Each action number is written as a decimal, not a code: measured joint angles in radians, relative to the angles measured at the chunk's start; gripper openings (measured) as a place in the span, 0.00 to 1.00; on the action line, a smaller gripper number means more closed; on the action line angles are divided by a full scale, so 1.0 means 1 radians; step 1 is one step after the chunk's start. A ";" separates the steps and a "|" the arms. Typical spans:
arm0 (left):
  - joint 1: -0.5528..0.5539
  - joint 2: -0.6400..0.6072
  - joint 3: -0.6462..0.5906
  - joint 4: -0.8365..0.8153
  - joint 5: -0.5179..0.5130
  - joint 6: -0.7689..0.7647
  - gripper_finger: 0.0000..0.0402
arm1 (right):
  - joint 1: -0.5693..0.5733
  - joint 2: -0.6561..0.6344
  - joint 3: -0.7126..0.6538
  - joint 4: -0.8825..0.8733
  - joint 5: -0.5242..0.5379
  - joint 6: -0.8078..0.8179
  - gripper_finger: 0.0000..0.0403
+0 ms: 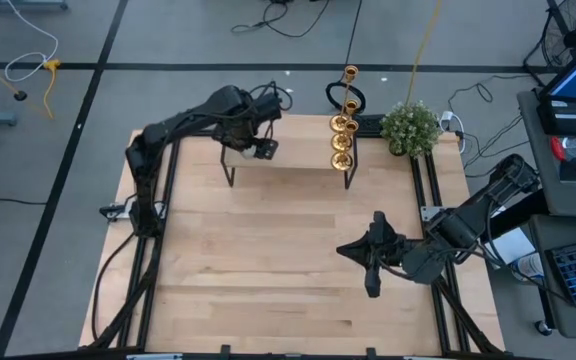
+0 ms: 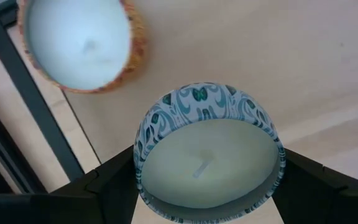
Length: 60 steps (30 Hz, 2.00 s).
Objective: Pick & Place candle stick holders
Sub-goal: Put the white patterned scented candle on the shelf aligned with the yellow patterned scented candle
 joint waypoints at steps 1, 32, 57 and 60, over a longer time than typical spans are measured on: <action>0.009 0.000 0.000 0.000 0.004 0.000 0.73 | 0.000 -0.001 0.000 0.000 0.000 -0.002 0.00; 0.062 0.001 -0.109 0.001 0.061 0.011 0.73 | 0.008 -0.001 0.000 -0.003 -0.024 -0.029 0.00; 0.074 0.001 -0.109 0.000 0.071 0.018 0.81 | 0.008 -0.001 0.000 -0.003 -0.019 -0.029 0.00; 0.074 0.001 -0.108 0.000 0.073 0.018 0.80 | 0.008 -0.001 0.000 -0.003 -0.020 -0.029 0.00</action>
